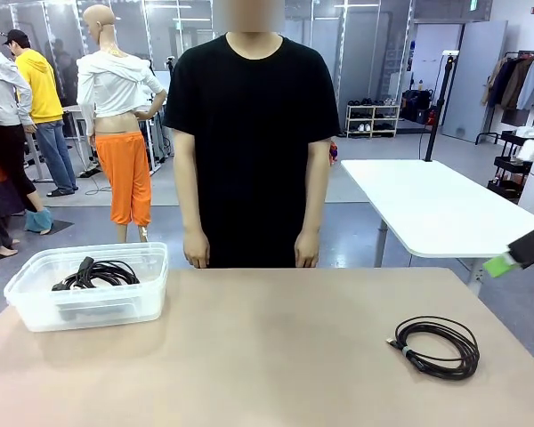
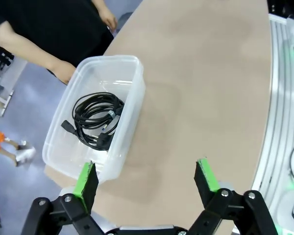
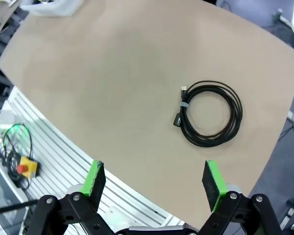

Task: Organize and store the cables.
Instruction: Place the USB Extension Cable into the Organizing box.

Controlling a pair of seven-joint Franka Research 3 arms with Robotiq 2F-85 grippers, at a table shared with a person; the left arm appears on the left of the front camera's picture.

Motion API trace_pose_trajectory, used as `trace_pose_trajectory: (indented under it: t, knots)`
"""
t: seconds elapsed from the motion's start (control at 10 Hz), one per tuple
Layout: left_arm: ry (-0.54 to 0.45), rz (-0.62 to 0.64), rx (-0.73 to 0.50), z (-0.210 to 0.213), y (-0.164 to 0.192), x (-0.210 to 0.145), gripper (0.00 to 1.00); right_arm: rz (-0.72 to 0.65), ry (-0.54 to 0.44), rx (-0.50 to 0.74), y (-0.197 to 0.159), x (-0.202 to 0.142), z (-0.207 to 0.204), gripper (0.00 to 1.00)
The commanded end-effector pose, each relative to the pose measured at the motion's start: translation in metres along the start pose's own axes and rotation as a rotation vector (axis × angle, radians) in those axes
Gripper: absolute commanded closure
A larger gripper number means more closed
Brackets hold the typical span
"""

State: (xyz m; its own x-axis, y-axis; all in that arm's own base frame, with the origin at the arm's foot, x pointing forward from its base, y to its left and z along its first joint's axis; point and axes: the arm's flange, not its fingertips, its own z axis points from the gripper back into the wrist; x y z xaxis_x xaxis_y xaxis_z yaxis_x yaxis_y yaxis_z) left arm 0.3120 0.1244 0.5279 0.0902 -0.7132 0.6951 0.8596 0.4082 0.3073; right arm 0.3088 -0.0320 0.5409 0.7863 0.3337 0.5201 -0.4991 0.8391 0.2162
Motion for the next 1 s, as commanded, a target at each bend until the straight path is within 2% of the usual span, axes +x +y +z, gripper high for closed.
trace_pose_trajectory:
  t: [0.0,0.1,0.4,0.6,0.9]
  knots:
    - [0.005,0.003,0.000,0.000,0.000,0.005,0.00,-0.078,0.077,-0.075,0.009,0.012,-0.025,0.00]
    - [0.005,0.003,0.000,0.000,0.000,0.005,0.00,-0.084,0.114,-0.075,0.015,0.017,-0.038,0.00]
    - [0.005,0.003,0.000,0.000,0.000,0.005,0.00,-0.102,0.305,-0.099,0.011,0.030,-0.092,0.00]
    - [0.005,0.003,0.000,0.000,0.000,0.005,0.00,-0.085,0.381,-0.137,0.010,0.030,-0.128,0.00]
    - [0.005,0.003,0.000,0.000,0.000,0.005,0.00,-0.077,0.397,-0.240,-0.003,0.032,-0.184,0.00]
